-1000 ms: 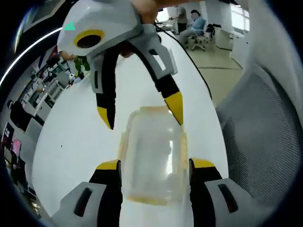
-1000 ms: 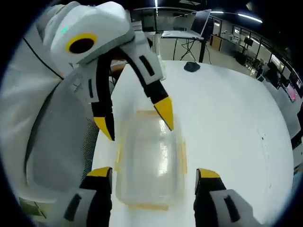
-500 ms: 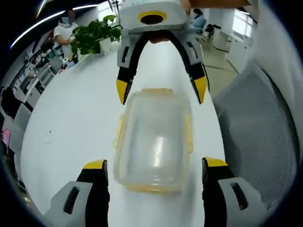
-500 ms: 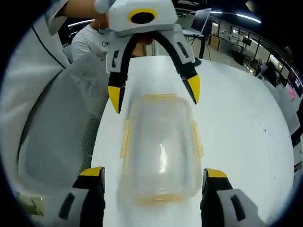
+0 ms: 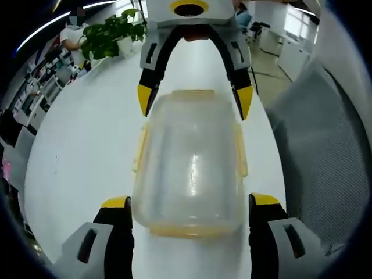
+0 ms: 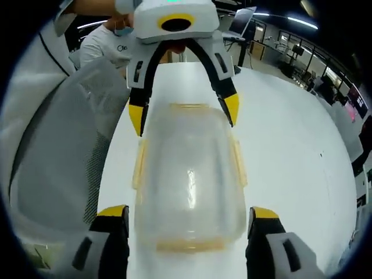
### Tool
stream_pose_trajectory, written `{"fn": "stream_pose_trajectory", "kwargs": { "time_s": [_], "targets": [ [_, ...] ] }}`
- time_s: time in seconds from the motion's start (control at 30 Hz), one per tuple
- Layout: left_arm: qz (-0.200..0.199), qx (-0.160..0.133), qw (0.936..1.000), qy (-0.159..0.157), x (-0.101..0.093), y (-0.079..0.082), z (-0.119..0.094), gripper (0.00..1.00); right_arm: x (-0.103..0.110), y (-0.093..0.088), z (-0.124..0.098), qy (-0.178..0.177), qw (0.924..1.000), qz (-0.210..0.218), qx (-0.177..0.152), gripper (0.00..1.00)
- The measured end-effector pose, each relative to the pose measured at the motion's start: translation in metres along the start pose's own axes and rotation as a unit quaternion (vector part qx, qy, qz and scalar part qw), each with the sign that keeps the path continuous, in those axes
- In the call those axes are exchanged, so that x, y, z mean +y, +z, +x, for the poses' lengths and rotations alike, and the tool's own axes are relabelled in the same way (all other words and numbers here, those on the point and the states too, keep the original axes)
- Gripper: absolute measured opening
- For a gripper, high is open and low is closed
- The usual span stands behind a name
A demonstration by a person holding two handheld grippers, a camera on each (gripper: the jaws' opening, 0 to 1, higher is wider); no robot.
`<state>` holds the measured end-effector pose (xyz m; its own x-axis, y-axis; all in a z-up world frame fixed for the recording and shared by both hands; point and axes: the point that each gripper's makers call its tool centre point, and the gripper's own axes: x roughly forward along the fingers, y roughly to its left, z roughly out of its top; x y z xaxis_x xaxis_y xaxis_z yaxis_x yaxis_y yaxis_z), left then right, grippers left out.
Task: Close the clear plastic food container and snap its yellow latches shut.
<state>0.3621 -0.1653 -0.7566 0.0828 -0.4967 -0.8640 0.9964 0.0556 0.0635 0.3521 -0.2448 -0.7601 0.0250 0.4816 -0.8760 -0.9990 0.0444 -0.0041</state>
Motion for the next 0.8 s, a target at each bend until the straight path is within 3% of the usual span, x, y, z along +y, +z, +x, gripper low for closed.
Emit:
{"fn": "stream_pose_trajectory", "kwargs": {
  "time_s": [0.03,0.43,0.8],
  "targets": [
    [0.011,0.003,0.9999,0.005,0.001,-0.001,0.000,0.77,-0.003,-0.002,0.001,-0.010,0.9997,-0.020,0.010,0.80],
    [0.010,-0.010,0.9999,0.008,0.000,-0.007,-0.004,0.76,0.003,0.006,0.004,-0.005,1.0000,-0.007,0.004,0.79],
    [0.013,-0.001,0.9999,0.008,-0.007,-0.038,-0.023,0.76,0.013,0.036,0.021,-0.006,1.0000,-0.008,0.002,0.79]
  ]
}}
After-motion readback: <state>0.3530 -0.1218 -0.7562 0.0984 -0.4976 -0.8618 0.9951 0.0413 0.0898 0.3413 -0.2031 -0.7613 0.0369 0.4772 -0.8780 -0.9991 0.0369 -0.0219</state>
